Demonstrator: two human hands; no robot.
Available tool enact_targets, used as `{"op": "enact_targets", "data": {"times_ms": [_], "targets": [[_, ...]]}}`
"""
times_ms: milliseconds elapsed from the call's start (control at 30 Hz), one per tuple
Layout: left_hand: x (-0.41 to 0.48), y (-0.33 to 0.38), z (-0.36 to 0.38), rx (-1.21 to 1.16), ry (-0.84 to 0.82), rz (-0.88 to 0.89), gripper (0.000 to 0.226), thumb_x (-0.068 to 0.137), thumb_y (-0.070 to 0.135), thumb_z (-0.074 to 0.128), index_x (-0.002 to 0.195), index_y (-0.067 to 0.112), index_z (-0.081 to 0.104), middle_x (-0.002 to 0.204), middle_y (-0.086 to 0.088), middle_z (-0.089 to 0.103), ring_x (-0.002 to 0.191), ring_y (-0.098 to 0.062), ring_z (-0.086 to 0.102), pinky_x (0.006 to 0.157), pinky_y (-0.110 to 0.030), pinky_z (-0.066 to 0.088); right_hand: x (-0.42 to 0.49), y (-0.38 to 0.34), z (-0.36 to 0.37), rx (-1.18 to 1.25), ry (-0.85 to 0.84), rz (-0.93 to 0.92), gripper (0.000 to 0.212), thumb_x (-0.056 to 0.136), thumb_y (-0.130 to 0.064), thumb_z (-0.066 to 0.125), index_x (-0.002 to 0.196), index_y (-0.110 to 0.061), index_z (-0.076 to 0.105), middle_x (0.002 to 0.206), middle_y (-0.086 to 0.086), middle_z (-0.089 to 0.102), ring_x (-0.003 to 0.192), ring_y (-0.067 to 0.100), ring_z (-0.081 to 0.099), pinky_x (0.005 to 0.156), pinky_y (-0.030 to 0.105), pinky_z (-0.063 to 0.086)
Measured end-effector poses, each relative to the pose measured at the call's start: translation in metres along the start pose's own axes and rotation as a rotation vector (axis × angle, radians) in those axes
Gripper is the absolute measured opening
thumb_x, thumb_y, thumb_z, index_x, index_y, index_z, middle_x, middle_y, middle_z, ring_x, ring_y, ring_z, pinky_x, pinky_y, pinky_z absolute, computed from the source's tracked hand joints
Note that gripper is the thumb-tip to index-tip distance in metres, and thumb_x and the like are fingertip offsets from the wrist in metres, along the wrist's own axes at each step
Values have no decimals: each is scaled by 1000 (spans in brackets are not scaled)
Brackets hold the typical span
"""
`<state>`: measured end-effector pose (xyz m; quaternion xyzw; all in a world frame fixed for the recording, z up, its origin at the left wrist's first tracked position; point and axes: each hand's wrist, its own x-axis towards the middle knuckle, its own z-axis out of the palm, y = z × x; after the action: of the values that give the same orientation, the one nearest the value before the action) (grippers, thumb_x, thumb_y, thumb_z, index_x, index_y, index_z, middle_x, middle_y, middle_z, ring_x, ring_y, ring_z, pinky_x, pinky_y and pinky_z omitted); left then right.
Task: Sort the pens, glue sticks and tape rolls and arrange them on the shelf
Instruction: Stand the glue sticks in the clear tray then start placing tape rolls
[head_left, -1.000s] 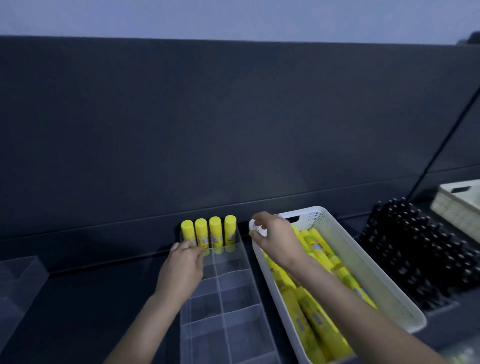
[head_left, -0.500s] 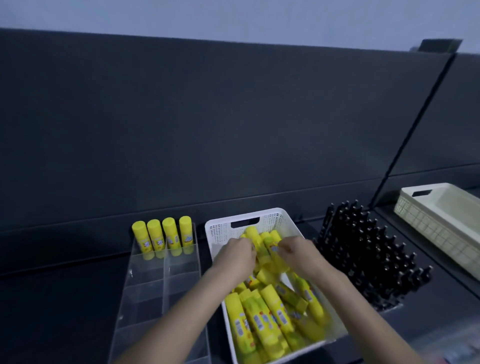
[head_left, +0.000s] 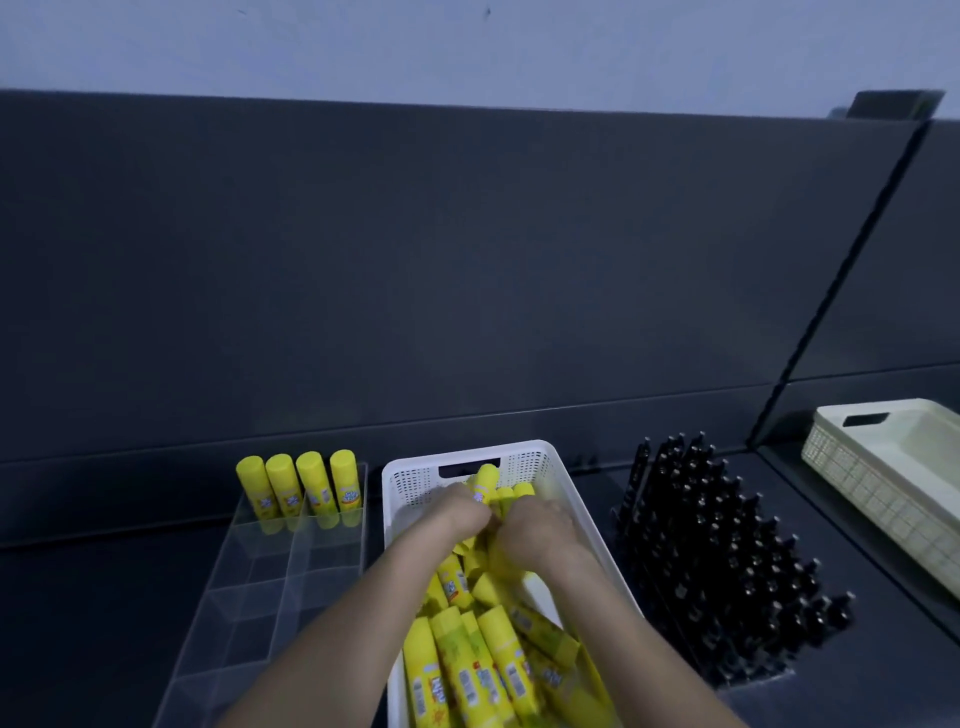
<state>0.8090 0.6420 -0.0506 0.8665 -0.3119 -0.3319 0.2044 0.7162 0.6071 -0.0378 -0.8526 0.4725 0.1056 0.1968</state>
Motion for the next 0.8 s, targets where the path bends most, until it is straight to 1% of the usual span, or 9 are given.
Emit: {"op": "enact_targets", "data": {"times_ms": [100,167,233,300,400,533,600,700,800], "targets": [[-3,-3,-2,-46,40,-14,17,82,16,63,97,10,57,97,-10,55,91,-24,52,73,-30,44,5,4,8,154,-2,27,31,92,-23,43,112,-7,61,121,11,62,113,29,57,90,33,46],[-5,-7,-4,-130,66,-27,18,78,17,69,90,10,57,91,-8,56,83,-22,53,66,-27,40,9,8,9,333,26,52,31,95,-24,42,111,-5,61,114,13,63,107,29,59,84,30,46],[-6,-10,-6,-317,77,-31,26,74,16,73,95,6,61,90,-8,61,82,-23,56,62,-25,40,11,13,7,648,9,49,19,93,-18,49,91,-6,63,85,10,62,78,22,59,61,20,43],[-10,-11,-9,-552,79,-2,26,74,11,74,96,2,65,89,-11,65,80,-24,60,62,-25,45,8,16,1,932,-4,29,19,87,-9,55,68,-11,56,64,3,51,55,14,46,42,17,33],[-24,-12,-27,-850,78,98,10,79,1,69,82,9,64,80,-9,66,69,-21,62,64,-28,51,-2,17,-10,1260,-50,4,16,83,-6,57,68,-12,58,61,3,56,55,14,46,52,23,31],[-52,-32,-61,-961,30,194,8,85,16,65,91,16,59,87,-5,69,74,-20,66,66,-32,53,-13,13,-23,1566,-192,-41,16,88,-10,53,74,-7,60,62,6,60,54,16,49,54,26,35],[-65,-49,-75,-962,24,217,11,86,20,64,94,17,58,87,-5,71,72,-19,69,69,-35,54,-17,7,-25,1608,-218,-57,17,91,-17,53,77,-10,59,64,6,62,54,17,51,55,27,36],[-79,-78,-92,-987,35,236,15,85,15,65,97,9,60,83,-7,70,64,-17,66,61,-30,54,-26,-7,-26,1511,-194,-115,18,88,-23,58,86,-7,66,65,2,61,57,15,54,55,28,42],[-91,-109,-107,-962,45,275,29,68,14,73,95,6,65,85,-6,71,62,-13,66,53,-24,51,-37,-30,-24,1453,-228,-197,16,86,-17,61,92,-3,67,59,0,59,48,13,56,47,23,46]]}}
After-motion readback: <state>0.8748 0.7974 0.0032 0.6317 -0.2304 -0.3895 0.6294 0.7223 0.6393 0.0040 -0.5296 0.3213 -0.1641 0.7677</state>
